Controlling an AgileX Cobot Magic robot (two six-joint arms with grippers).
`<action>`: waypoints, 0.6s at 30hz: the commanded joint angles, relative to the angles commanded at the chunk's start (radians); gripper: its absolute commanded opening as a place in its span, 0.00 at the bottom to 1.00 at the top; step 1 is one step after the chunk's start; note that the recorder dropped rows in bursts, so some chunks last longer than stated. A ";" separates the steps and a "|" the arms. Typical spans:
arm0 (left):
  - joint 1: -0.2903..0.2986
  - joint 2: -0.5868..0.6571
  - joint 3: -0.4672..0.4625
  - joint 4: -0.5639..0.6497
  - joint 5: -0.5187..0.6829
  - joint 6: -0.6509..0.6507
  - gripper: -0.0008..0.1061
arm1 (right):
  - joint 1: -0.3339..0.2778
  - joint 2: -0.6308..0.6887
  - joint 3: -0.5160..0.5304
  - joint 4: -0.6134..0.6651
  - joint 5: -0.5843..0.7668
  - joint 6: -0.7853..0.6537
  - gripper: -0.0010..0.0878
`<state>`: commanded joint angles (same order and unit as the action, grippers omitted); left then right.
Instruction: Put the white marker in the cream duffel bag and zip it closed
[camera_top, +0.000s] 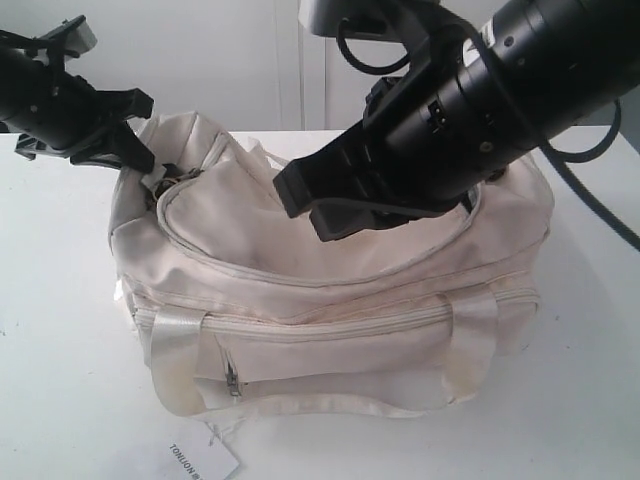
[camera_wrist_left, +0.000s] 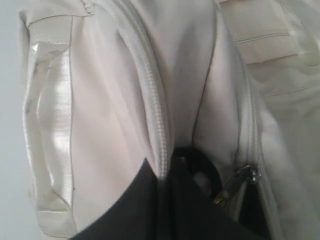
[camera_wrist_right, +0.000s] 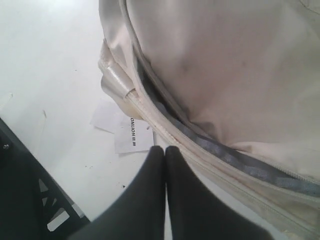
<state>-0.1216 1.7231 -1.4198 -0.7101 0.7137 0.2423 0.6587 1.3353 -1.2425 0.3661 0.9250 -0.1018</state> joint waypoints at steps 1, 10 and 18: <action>0.000 -0.002 0.000 -0.019 0.009 0.002 0.01 | 0.000 0.000 0.000 0.000 -0.008 0.000 0.01; 0.000 -0.002 0.000 -0.097 0.023 0.023 0.01 | 0.000 0.045 0.000 0.054 -0.144 0.031 0.01; 0.051 -0.002 -0.026 -0.183 0.101 0.036 0.01 | 0.033 0.152 0.000 0.145 -0.343 0.028 0.01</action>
<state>-0.0707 1.7214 -1.4460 -0.8933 0.8149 0.2780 0.6922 1.4875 -1.2425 0.5107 0.5822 -0.0742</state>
